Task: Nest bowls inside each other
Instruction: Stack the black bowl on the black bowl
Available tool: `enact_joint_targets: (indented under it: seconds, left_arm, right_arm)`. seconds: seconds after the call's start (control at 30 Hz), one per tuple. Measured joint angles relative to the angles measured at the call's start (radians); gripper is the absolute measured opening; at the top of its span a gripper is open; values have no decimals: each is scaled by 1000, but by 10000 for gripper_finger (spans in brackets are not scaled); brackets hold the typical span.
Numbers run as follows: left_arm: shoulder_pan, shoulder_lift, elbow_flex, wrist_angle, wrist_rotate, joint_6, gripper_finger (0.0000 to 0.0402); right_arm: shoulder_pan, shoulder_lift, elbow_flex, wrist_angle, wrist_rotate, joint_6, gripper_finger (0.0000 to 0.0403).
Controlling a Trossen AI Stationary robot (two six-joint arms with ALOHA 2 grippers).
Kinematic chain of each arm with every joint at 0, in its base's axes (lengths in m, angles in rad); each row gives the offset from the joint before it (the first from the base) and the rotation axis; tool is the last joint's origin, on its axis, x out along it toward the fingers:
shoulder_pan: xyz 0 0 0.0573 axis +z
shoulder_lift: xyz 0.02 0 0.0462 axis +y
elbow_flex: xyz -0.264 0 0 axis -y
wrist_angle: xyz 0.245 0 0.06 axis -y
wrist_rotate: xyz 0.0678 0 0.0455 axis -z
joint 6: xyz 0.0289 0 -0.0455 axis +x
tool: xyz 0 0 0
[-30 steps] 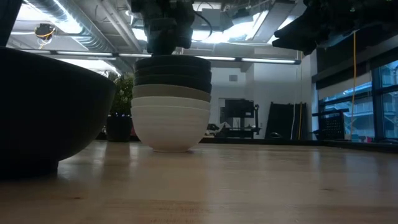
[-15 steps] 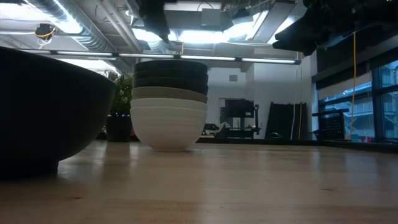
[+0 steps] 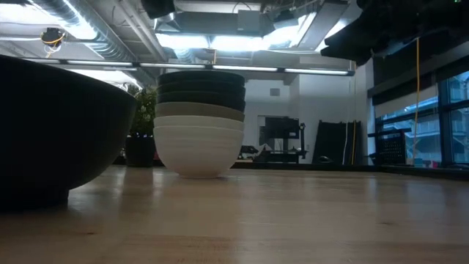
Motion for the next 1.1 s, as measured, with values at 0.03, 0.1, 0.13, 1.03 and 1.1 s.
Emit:
enact_joint_targets:
  seconds: [0.03,0.1,0.13,1.03,1.1]
  left_arm:
    - [-27,2,-22,-3,-11,-1,206]
    - [-81,0,-74,0,-43,-18,206]
    - [-105,-1,-101,0,-52,-29,206]
    - [-440,40,-570,457,-25,-420,206]
    - [-439,59,-575,471,-31,-419,206]
  right_arm:
    - [0,0,0,0,-17,0,209]
    - [0,0,0,0,-42,4,209]
    - [0,0,0,0,-55,15,209]
    - [10,0,0,15,-83,183,209]
    - [10,0,0,18,-100,183,209]
